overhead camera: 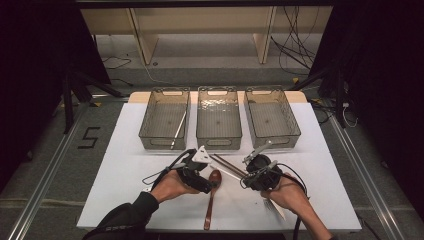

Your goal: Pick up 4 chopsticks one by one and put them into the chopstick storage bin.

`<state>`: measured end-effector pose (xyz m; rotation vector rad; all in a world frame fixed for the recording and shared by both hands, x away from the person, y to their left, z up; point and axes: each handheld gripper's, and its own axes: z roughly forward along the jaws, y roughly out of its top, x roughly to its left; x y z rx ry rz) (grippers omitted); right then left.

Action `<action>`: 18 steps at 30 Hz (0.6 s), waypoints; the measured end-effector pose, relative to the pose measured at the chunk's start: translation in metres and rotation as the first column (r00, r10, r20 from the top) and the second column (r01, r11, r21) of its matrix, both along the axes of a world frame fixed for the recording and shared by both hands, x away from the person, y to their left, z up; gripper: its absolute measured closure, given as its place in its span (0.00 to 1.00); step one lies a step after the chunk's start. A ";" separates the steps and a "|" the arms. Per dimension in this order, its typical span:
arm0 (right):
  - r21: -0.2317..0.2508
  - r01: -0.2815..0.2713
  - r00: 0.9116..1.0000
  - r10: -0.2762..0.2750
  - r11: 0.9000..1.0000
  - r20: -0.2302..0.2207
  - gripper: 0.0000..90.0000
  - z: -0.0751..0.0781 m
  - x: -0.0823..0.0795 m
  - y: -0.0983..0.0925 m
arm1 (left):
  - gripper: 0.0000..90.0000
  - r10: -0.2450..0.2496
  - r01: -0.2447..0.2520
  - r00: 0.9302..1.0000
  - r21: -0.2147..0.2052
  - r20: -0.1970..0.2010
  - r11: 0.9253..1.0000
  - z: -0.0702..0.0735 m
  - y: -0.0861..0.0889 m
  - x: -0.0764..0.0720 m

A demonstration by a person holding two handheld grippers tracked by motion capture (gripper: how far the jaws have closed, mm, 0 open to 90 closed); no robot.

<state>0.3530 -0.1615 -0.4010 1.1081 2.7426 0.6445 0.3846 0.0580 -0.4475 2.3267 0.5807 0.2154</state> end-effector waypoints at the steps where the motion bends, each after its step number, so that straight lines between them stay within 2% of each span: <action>1: 0.002 -0.002 1.000 0.002 1.000 0.001 0.96 0.000 0.000 0.000 | 0.24 -0.009 0.009 1.000 0.011 0.003 1.000 0.000 -0.003 0.001; 3: 0.001 -0.002 1.000 0.002 1.000 -0.002 0.96 0.000 0.000 0.000 | 0.25 -0.021 0.021 1.000 0.020 0.009 1.000 -0.002 -0.008 0.003; 5: 0.001 -0.003 1.000 0.003 1.000 -0.001 0.96 0.000 0.000 0.000 | 0.27 -0.050 0.049 0.999 0.046 0.015 0.998 -0.003 -0.012 0.006; 8: 0.003 -0.005 1.000 0.005 1.000 0.000 0.96 0.000 0.000 0.000 | 0.29 -0.066 0.064 0.998 0.079 0.023 0.995 -0.004 -0.016 0.012; 11: 0.002 -0.009 1.000 0.009 1.000 -0.001 0.96 0.000 0.000 0.000 | 0.32 -0.085 0.083 0.996 0.088 0.018 0.993 -0.005 -0.019 0.018; 14: 0.004 -0.011 1.000 0.011 1.000 0.002 0.95 0.000 0.000 0.000 | 0.34 -0.109 0.105 0.994 0.120 0.030 0.987 -0.007 -0.025 0.020; 18: 0.004 -0.014 1.000 0.014 1.000 0.005 0.95 0.000 0.000 0.000 | 0.39 -0.127 0.121 0.991 0.132 0.038 0.984 -0.010 -0.028 0.022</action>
